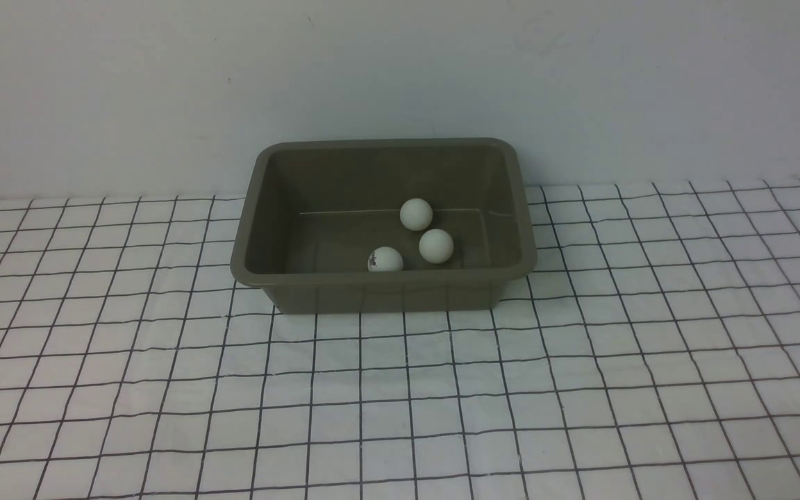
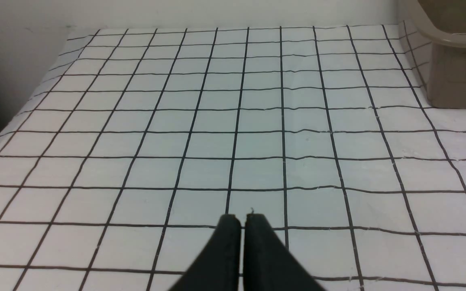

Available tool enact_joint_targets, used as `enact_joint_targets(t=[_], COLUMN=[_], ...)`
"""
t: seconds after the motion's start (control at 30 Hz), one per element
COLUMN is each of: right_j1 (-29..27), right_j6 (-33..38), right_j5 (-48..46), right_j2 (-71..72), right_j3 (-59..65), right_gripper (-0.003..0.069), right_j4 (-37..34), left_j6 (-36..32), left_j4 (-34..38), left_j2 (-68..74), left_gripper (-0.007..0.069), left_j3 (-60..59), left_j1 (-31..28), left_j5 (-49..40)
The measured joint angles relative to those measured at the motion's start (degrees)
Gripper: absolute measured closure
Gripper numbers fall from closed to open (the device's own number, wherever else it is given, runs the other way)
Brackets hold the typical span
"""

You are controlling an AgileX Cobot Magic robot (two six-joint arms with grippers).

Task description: Put the table tennis balls into the box on the white checkered tablecloth.

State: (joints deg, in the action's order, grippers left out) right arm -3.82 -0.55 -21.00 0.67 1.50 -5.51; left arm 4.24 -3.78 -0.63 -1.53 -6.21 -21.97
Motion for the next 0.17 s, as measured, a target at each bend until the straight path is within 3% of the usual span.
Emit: enact_joint_targets(t=[0.17], right_j1=[0.0], right_j6=[0.0], right_j5=[0.0], right_j2=[0.0], right_j3=[0.0], right_gripper=[0.0676], right_j4=[0.0], left_j6=[0.0], left_j4=[0.0], left_j2=[0.0], left_gripper=[0.0625], left_j3=[0.0], left_j1=[0.0], left_j5=[0.0])
